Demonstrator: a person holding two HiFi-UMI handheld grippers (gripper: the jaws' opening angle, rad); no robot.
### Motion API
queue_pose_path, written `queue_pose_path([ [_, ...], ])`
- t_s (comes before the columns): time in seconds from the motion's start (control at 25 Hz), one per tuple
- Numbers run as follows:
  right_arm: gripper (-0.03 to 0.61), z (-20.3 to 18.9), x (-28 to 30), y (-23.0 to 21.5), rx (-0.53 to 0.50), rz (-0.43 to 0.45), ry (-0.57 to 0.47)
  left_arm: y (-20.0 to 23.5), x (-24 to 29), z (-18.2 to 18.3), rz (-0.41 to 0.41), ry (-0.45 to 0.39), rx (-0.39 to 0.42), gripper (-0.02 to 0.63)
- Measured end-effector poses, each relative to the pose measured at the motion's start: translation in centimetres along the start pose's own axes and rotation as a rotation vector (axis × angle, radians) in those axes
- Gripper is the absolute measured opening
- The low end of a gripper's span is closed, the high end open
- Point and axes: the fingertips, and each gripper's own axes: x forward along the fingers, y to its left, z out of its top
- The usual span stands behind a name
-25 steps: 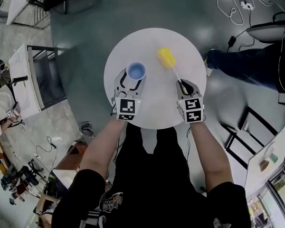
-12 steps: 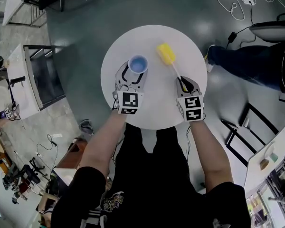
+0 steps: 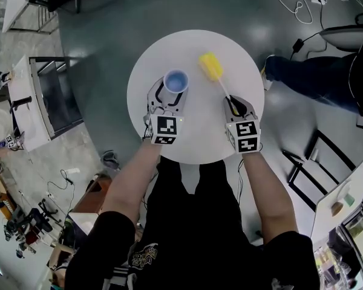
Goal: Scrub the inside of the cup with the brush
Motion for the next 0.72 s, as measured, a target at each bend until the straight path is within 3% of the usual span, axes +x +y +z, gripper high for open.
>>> queue_pose_path([
  [0.36, 0.049, -0.1, 0.2, 0.4, 0.019, 0.041, 0.004, 0.0, -0.5, -1.2, -0.004, 0.041, 0.022, 0.272],
  [0.48, 0.101, 0.2, 0.1, 0.6, 0.019, 0.047, -0.006, 0.1, -0.8, -1.5, -0.007, 0.051, 0.022, 0.276],
  [0.72, 0.121, 0.8, -0.3, 0.5, 0.024, 0.038, -0.024, -0.1, -1.1, -2.0, -0.025, 0.07, 0.008, 0.31],
])
